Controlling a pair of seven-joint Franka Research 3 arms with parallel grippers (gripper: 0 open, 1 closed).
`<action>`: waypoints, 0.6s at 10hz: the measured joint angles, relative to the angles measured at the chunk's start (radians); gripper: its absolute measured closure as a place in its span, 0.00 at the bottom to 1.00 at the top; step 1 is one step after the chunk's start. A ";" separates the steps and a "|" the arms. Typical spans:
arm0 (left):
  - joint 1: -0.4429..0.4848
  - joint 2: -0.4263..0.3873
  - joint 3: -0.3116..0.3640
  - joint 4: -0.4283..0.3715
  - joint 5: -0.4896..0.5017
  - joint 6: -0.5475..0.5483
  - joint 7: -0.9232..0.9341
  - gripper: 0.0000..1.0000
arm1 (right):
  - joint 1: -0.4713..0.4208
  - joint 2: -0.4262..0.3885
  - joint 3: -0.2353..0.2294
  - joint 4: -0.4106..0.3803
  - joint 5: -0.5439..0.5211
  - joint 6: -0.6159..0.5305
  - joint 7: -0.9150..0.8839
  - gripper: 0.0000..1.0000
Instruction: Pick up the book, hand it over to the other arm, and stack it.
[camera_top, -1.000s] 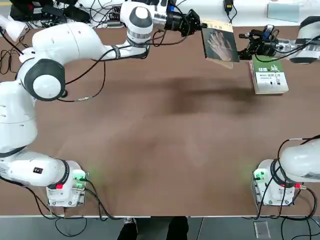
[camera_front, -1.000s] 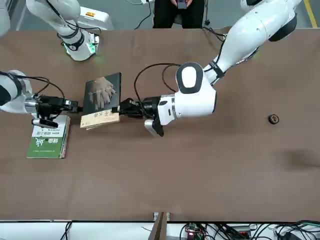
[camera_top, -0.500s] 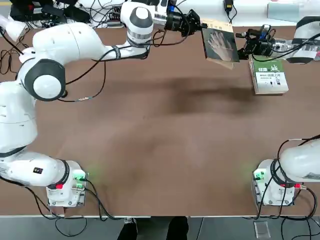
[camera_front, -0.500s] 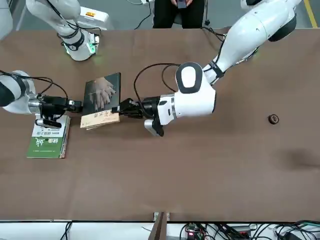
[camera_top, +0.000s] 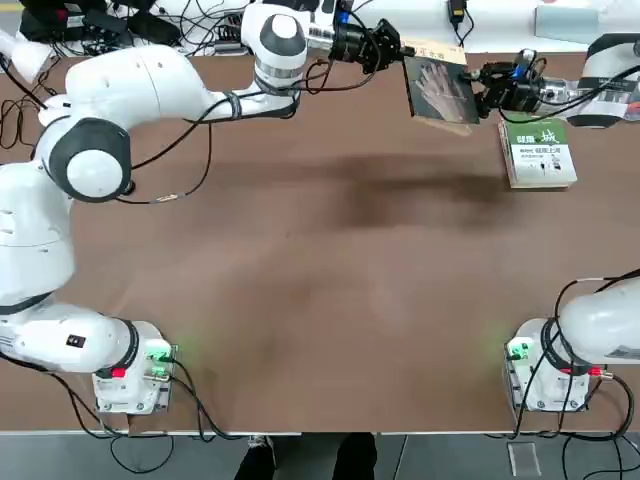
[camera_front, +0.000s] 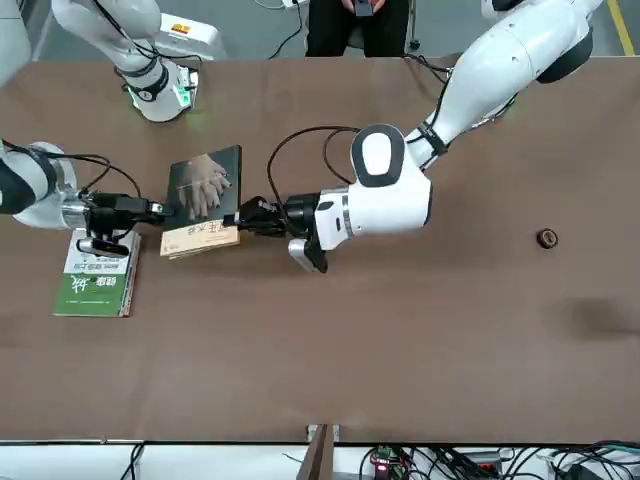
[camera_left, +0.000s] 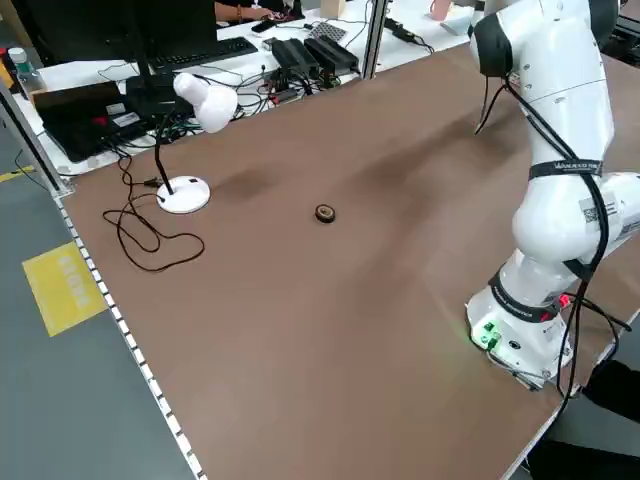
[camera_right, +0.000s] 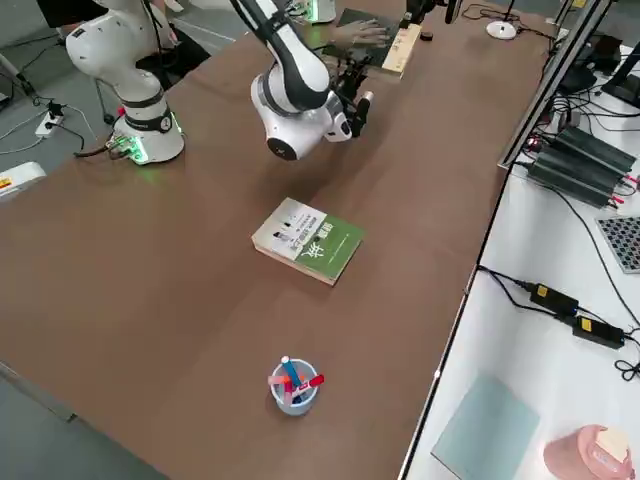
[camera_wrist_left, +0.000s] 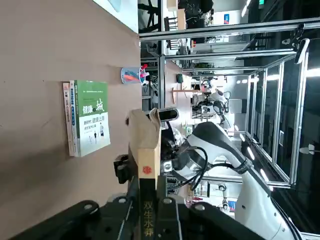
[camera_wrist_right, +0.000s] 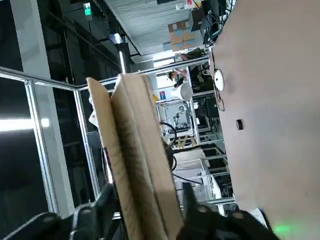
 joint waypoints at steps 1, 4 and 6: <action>0.000 0.000 0.000 0.000 0.000 0.000 0.000 0.99 | 0.000 0.000 0.000 0.000 0.000 0.000 0.000 0.60; 0.000 0.001 0.003 0.000 0.000 0.000 0.000 0.97 | 0.000 0.001 -0.001 0.000 0.004 0.000 0.000 0.85; 0.000 0.002 0.004 0.000 0.000 0.000 0.000 0.92 | -0.001 0.001 -0.001 0.000 0.005 0.000 0.000 0.85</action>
